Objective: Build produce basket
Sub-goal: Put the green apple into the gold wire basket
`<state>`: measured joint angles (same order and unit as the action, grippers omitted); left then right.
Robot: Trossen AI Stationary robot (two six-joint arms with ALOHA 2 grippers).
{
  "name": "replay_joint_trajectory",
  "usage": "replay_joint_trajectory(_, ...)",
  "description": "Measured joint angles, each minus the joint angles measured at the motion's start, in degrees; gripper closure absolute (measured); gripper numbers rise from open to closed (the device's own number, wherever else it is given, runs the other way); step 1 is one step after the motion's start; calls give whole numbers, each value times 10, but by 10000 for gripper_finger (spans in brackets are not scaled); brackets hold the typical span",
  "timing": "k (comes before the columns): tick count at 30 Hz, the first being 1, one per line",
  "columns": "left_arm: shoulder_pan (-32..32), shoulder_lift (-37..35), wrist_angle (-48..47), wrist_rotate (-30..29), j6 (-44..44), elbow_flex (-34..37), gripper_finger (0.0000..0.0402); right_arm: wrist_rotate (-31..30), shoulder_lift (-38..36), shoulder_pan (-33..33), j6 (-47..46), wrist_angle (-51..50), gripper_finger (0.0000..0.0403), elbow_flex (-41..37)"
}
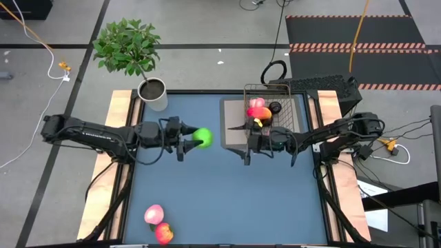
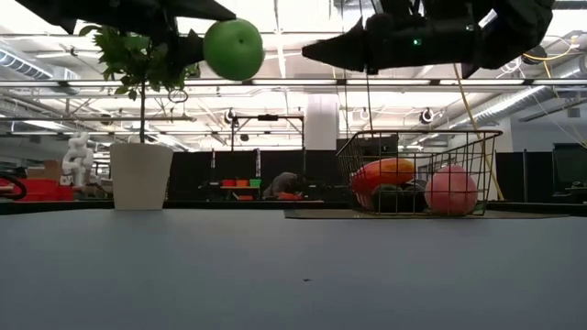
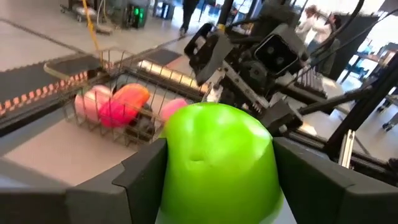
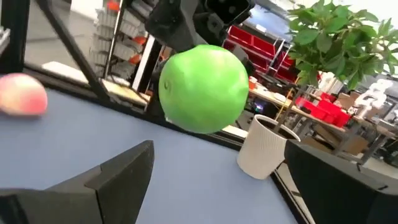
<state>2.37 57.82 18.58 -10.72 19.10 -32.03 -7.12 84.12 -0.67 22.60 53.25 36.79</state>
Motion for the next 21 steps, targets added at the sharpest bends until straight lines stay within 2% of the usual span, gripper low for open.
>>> replay_joint_trajectory(7,0,41,69,2,-27,0,139,31,2,-1,-74,1,47,20)
replay_joint_trajectory(13,-1,82,123,21,-54,0,135,89,3,-2,-123,-26,47,40)
replay_joint_trajectory(19,-2,111,188,21,-69,0,131,84,16,-2,-112,-17,47,55)
replay_joint_trajectory(21,-2,120,210,17,-65,1,137,65,26,-2,-103,3,47,55)
